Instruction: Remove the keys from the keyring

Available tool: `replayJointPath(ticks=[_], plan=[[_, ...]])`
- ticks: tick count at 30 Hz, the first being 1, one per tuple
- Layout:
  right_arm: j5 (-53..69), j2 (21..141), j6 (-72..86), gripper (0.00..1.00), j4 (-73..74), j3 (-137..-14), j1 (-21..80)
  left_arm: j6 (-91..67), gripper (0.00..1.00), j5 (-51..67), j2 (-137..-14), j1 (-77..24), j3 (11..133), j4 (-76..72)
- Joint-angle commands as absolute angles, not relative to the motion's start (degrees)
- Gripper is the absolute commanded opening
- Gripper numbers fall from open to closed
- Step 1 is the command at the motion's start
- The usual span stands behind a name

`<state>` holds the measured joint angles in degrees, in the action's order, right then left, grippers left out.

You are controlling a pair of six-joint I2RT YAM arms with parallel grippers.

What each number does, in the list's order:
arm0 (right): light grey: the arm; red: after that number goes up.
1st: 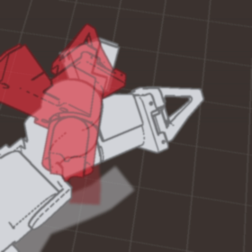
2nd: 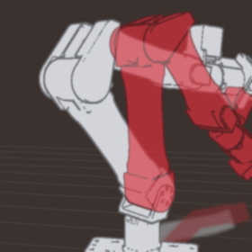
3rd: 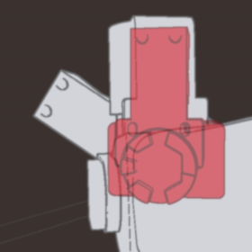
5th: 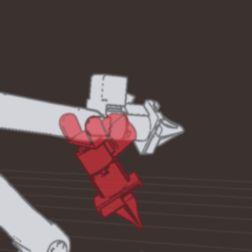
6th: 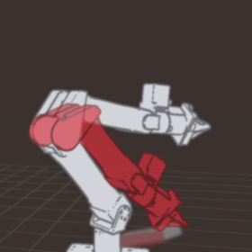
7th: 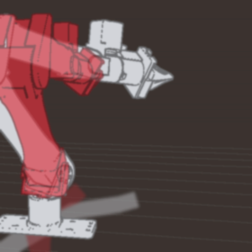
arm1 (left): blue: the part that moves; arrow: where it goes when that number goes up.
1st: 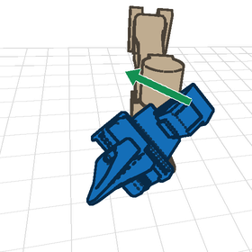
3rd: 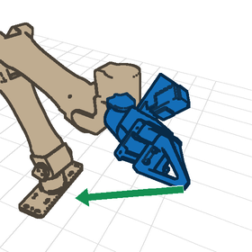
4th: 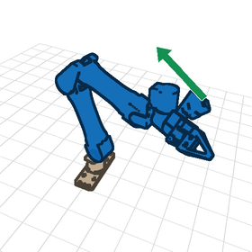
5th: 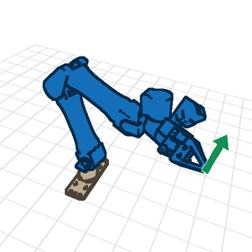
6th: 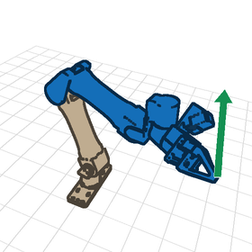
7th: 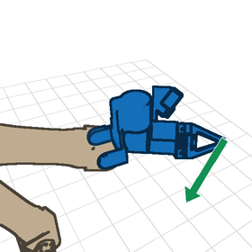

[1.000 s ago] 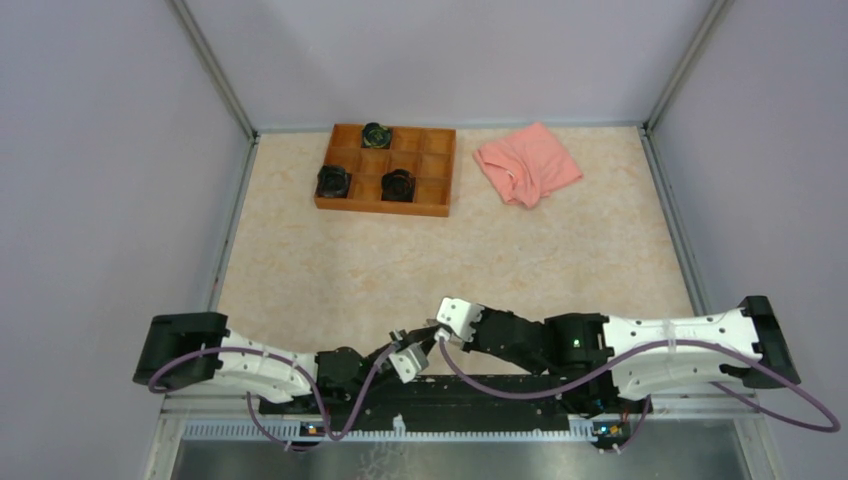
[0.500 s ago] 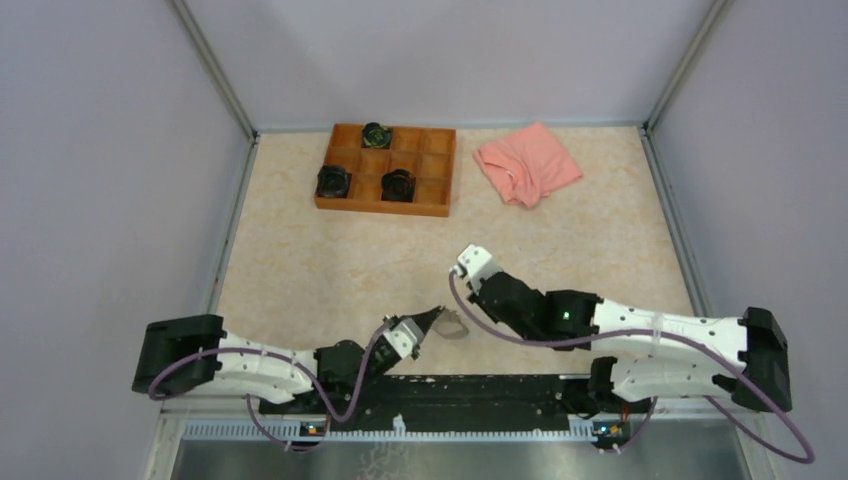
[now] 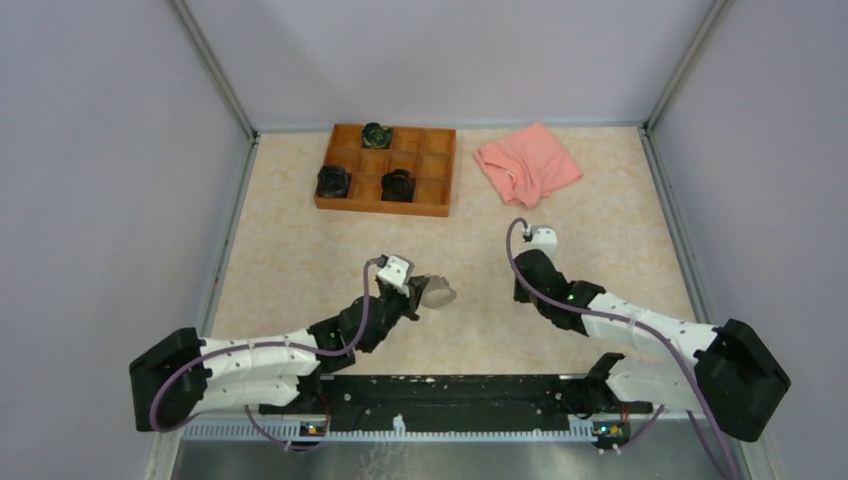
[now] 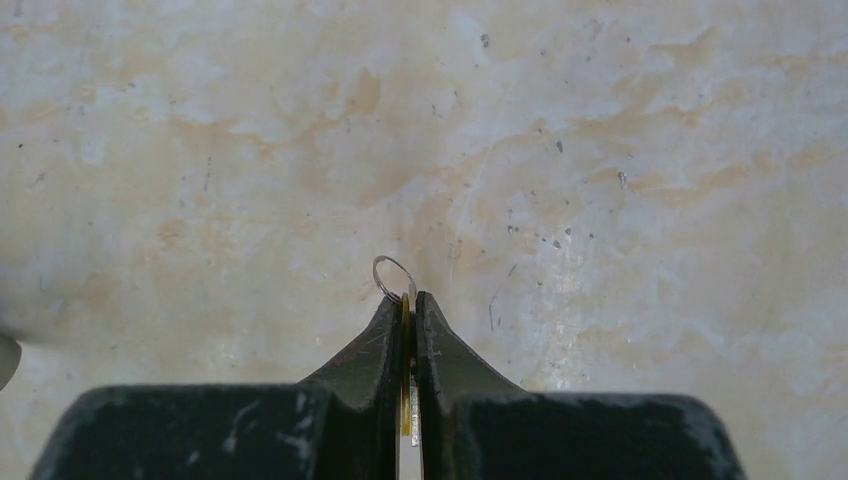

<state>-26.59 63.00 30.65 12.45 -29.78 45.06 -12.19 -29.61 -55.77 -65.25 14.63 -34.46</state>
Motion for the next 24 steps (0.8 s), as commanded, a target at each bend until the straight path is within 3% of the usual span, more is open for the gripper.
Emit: replayJointPath(ticks=[1, 4, 7, 10, 17, 21, 24], plan=[[-26.34, 61.50, 35.57, 0.00, 3.14, -27.48, 43.29, -17.74, 0.00, -25.88, -58.30, -62.84, 18.10, -30.99], [-27.62, 61.88, 36.20, 0.09, 1.75, -26.65, 43.23, -18.39, 0.00, -25.17, -59.61, -61.73, 18.90, -31.24], [-27.58, 62.37, 35.78, 0.33, 1.68, -26.76, 43.20, -18.96, 0.00, -25.15, -60.64, -61.04, 20.19, -29.77], [-27.30, 62.15, 34.76, 0.50, 1.51, -26.98, 43.26, -19.07, 0.00, -25.29, -61.23, -60.68, 20.56, -29.14], [-26.40, 57.32, 33.55, 0.70, 4.08, -28.01, 43.21, -19.34, 0.00, -24.20, -62.61, -58.60, 21.67, -27.40], [-27.68, 51.84, 32.83, 0.98, 9.56, -30.02, 43.22, -21.56, 0.00, -21.79, -66.89, -53.66, 23.75, -24.56], [-29.37, 48.34, 31.43, 0.99, 12.74, -31.45, 43.20, -23.14, 0.00, -20.86, -69.63, -50.35, 24.52, -24.52]])
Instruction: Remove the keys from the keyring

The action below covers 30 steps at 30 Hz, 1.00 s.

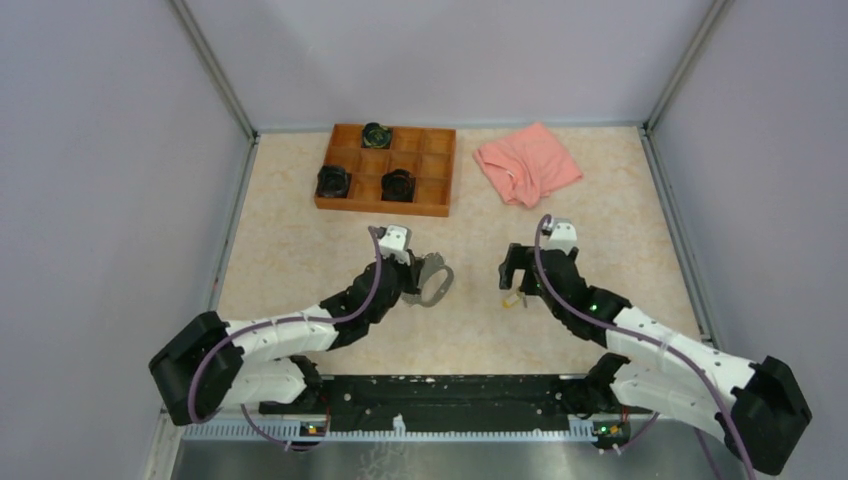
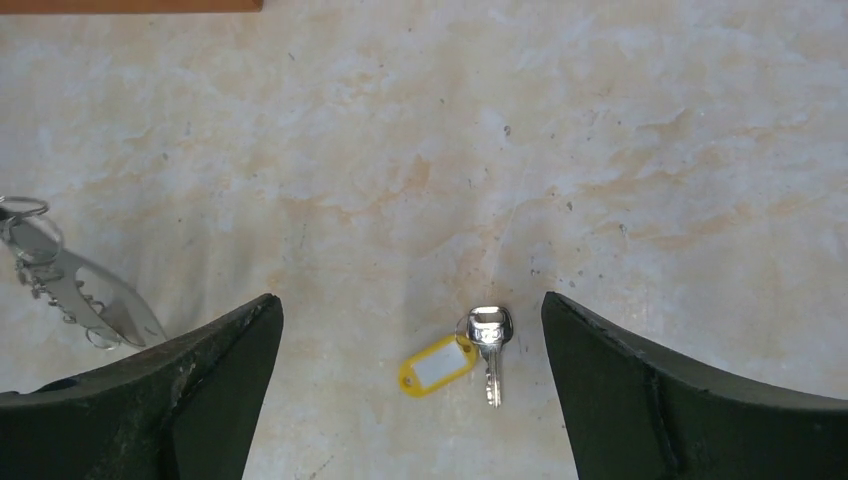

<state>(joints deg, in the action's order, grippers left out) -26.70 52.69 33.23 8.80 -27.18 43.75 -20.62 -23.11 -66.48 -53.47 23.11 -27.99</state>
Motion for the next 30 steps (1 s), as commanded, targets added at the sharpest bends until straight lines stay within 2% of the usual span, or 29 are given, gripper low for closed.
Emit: replayJointPath(ticks=[1, 4, 8, 12, 14, 17, 18, 19, 20, 21, 22, 30], plan=[[-30.09, 47.13, 30.91, 0.99, 13.48, -31.80, 43.24, -23.58, 0.00, -20.34, -70.35, -49.63, 24.60, -24.51], [-30.63, 43.88, 29.63, 0.99, 15.23, -33.39, 43.19, -23.88, 0.00, -18.79, -72.06, -48.71, 24.17, -25.66], [-29.89, 41.22, 29.57, 0.99, 17.00, -35.31, 43.22, -23.73, 0.08, -18.41, -72.65, -48.48, 23.17, -28.10], [-30.36, 38.95, 29.39, 0.99, 18.39, -35.98, 43.25, -22.80, 0.24, -18.67, -72.49, -48.14, 24.10, -27.23], [-30.73, 37.80, 29.24, 0.99, 19.62, -36.43, 43.18, -21.76, 0.36, -18.31, -71.84, -48.10, 24.89, -26.35], [-31.15, 36.56, 28.69, 0.99, 21.13, -37.46, 43.23, -20.49, 0.46, -17.71, -69.78, -48.10, 25.84, -24.46], [-31.46, 36.22, 28.59, 0.99, 21.70, -37.90, 43.21, -20.07, 0.52, -17.44, -68.85, -48.08, 26.30, -23.51], [-31.66, 35.95, 28.46, 0.99, 22.08, -38.42, 43.16, -19.66, 0.65, -17.20, -67.87, -48.08, 26.79, -22.41], [-31.68, 35.62, 27.93, 0.99, 22.22, -38.79, 43.17, -19.28, 0.78, -16.77, -66.80, -48.08, 27.19, -21.33], [-31.47, 35.52, 27.45, 0.99, 22.16, -39.10, 43.19, -18.67, 0.96, -16.04, -65.60, -48.08, 27.69, -20.38], [-31.44, 35.51, 27.11, 0.99, 22.27, -39.44, 43.19, -17.97, 0.98, -15.03, -64.49, -48.12, 28.28, -19.15], [-31.70, 34.22, 25.62, 0.99, 22.67, -41.84, 43.19, -16.88, 0.99, -12.00, -57.60, -48.10, 38.07, -1.46]])
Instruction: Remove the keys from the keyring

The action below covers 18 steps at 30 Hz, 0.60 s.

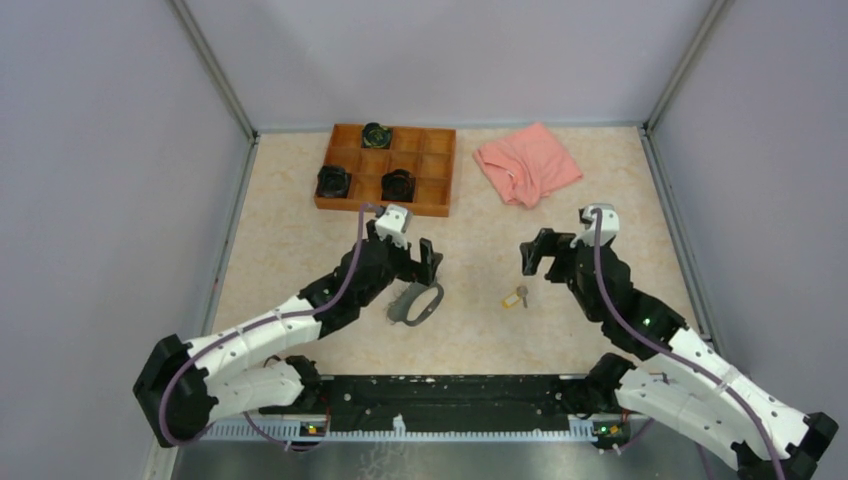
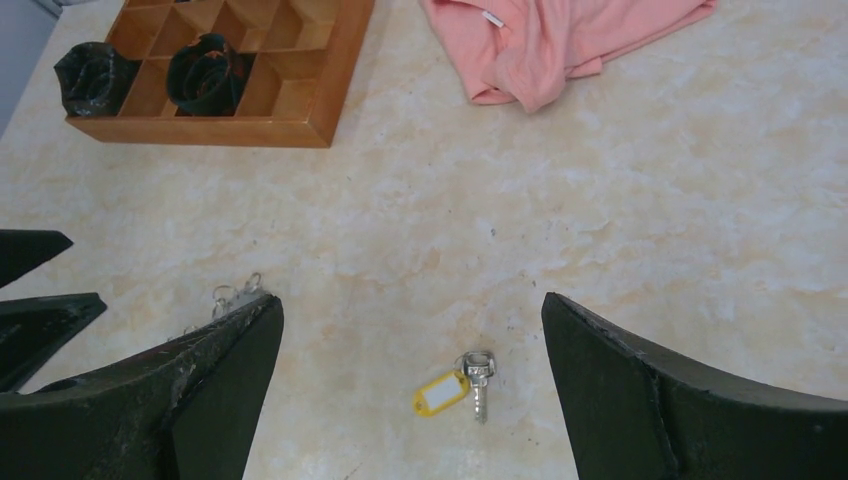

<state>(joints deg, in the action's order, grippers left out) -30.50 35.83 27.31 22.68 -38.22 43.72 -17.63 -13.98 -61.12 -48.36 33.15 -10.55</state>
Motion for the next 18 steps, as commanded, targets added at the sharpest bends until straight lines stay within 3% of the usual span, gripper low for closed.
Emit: replayJointPath(ticks=[1, 18], plan=[[-31.50, 33.76, 25.39, 0.99, 22.80, -42.04, 43.22, -16.89, 0.99, -12.01, -56.69, -48.08, 38.55, -0.67], [-32.91, 23.56, 24.96, 0.99, 24.17, -40.69, 43.23, -22.23, 0.99, -19.23, -48.61, -48.22, 40.35, 9.23]])
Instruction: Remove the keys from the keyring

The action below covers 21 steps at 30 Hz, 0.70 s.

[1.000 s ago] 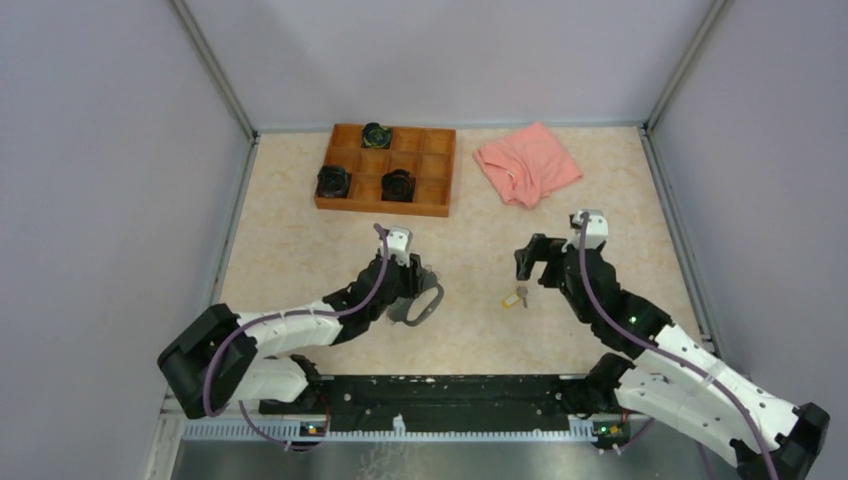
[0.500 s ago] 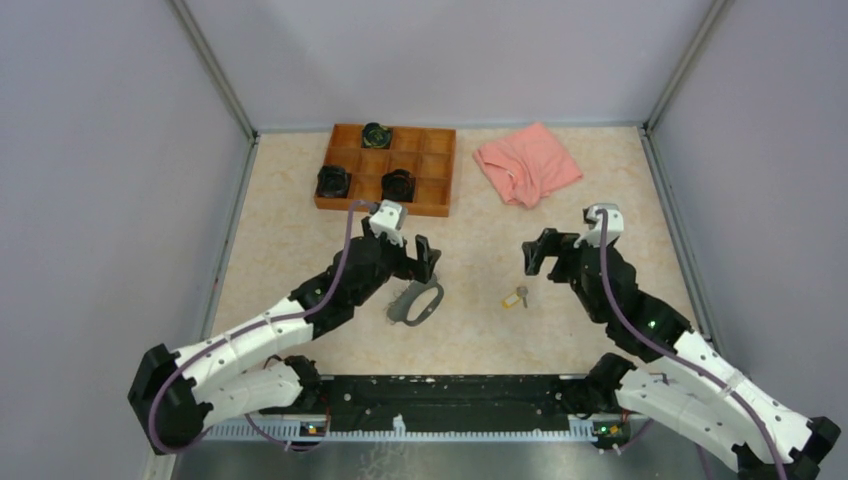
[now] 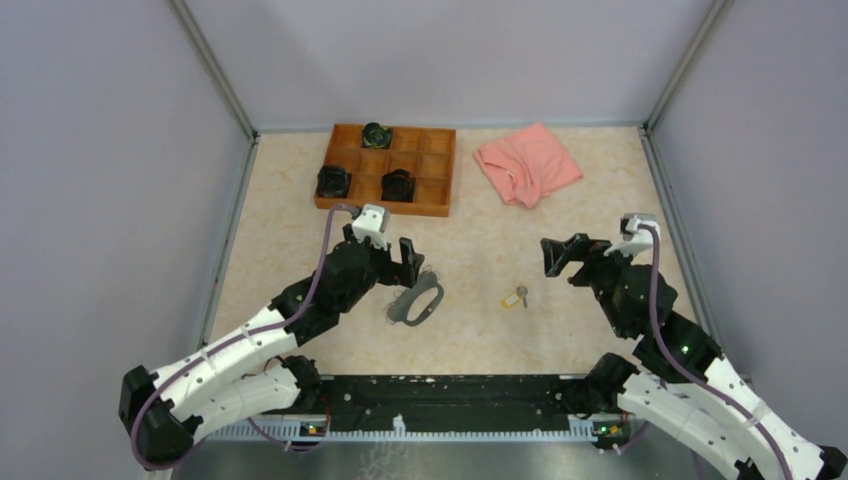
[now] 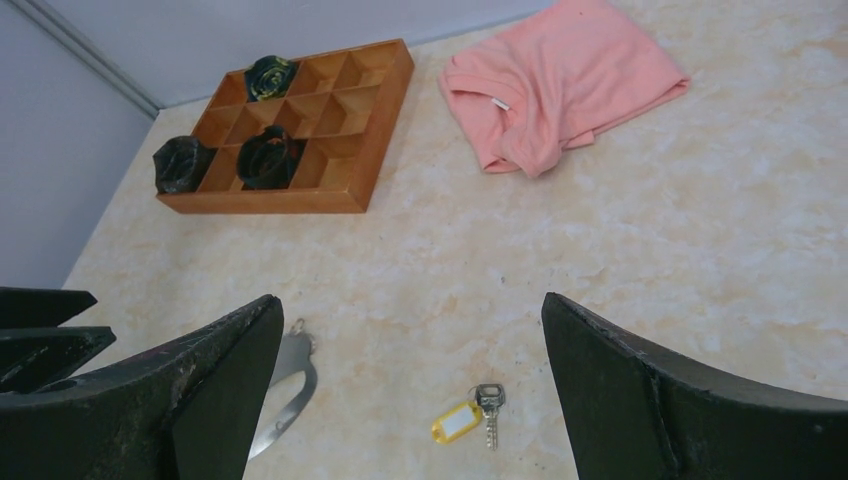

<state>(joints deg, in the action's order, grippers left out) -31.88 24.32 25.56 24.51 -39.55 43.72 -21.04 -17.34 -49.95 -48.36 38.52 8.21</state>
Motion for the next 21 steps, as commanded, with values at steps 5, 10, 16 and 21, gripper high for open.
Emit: replayJointPath(ticks=[5, 10, 16, 21], plan=[[-33.04, 23.71, 24.96, 0.99, 23.97, -40.52, 43.19, -21.89, 0.99, -19.12, -49.04, -48.19, 40.29, 9.18], [-32.61, 24.32, 25.06, 0.99, 23.39, -40.34, 43.23, -21.62, 0.99, -19.11, -49.26, -48.16, 40.34, 9.18], [-32.36, 24.69, 25.05, 0.99, 22.79, -40.08, 43.17, -21.36, 0.99, -18.85, -49.22, -48.16, 40.33, 8.96], [-32.17, 25.06, 25.09, 0.99, 22.51, -40.00, 43.24, -21.36, 0.99, -18.80, -49.31, -48.19, 40.22, 8.95]])
